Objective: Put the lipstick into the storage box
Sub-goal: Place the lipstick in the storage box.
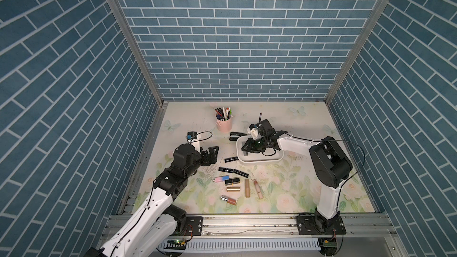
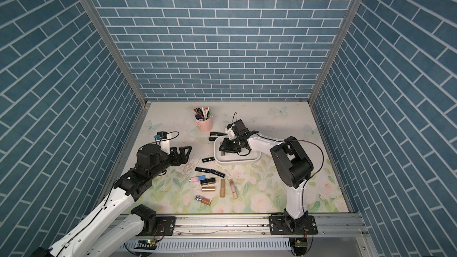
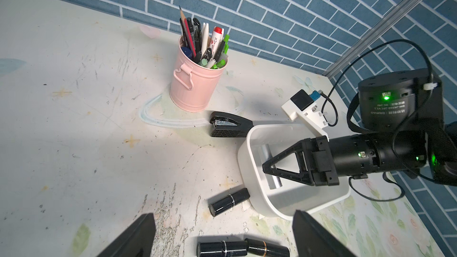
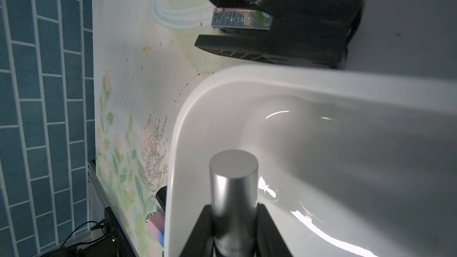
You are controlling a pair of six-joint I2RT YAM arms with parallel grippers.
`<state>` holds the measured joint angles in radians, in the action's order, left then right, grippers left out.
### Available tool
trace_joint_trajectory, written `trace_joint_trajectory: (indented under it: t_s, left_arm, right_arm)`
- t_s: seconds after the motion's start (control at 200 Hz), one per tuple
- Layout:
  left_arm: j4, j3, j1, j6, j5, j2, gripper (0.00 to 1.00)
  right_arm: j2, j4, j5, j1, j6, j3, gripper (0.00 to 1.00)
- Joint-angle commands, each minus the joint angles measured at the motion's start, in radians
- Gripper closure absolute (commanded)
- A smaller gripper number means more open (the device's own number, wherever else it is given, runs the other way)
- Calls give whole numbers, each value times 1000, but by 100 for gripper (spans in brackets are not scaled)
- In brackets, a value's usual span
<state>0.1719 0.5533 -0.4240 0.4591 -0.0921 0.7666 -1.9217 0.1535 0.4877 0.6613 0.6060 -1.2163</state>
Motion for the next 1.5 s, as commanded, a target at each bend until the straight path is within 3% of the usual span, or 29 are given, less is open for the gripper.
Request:
trace_joint_trajectory:
  t_s: [0.0,0.395,0.995,1.495]
  left_arm:
    - [2,-19,-5,-7,-14,9,7]
    - [-12,-24,-4,-3,-53,27,7]
    - [-29,-36,-4,23,-114,37,7]
    - [-138,-39,-4,74,-289,26,7]
  right_arm:
    - [-31,-48,21,6,34,-14,84]
    - [-65,-84,25,6,51,-7,78]
    - [-68,-95,4,6,55,-3,55]
    - [227,45,-131,8,-60,43,50]
